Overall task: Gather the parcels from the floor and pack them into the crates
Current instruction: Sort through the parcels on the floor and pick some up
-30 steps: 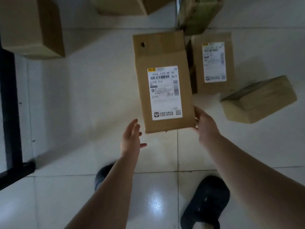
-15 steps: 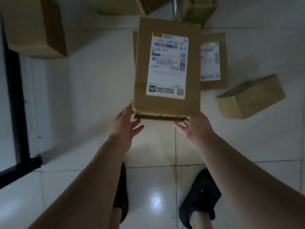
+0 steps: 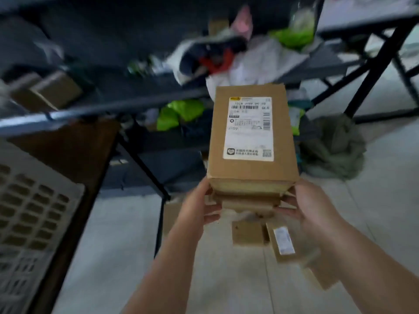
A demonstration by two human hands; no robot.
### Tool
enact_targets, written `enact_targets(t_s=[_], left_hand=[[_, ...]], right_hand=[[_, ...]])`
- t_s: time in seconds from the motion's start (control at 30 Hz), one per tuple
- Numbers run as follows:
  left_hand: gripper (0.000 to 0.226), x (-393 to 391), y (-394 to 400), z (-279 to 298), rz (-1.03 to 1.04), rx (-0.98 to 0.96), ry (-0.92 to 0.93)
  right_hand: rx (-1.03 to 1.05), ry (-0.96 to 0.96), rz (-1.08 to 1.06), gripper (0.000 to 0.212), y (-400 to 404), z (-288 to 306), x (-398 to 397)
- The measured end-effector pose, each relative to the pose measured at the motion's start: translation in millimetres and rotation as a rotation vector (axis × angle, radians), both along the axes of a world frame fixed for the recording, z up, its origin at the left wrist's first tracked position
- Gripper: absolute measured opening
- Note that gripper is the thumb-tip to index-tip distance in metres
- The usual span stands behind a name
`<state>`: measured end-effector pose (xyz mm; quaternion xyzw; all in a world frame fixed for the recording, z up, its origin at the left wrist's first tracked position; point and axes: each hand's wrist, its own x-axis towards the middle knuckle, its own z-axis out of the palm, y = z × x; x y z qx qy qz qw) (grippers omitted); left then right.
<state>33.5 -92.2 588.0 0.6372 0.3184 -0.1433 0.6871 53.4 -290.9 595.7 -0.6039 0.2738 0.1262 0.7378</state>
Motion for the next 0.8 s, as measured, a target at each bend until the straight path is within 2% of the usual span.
enact_targets(t_s=[0.13,0.23,0.33,0.4,0.63,0.8], left_hand=[[0.017,-30.4,4.1,144.4,0.08,0.028,-0.172],[0.027,-75.1,5.3,229.3,0.224,0.042,-0.243],[0.041,-127.7,12.3,287.8,0.362,0.089,-0.298],[0.046,-164.7,20.4,311.6,0.449,0.108,-0.313],[0.029,-291.8,69.2,350.5,0.684,0.083,-0.389],[0.04,-377.4,132.4,358.6,0.772,0.173,-0.41]], right_hand=[[0.044,-0.171,0.055,0.022,13.9,134.1,-8.3],[0.115,-0.254,0.165,0.017,27.3,204.3,-25.4],[0.17,-0.326,0.326,0.018,46.3,250.9,-51.8],[0.194,-0.34,0.43,0.018,62.2,273.6,-73.1],[0.224,-0.386,0.692,0.025,144.6,314.6,-168.6],[0.266,-0.412,0.808,0.023,226.6,324.3,-242.9]])
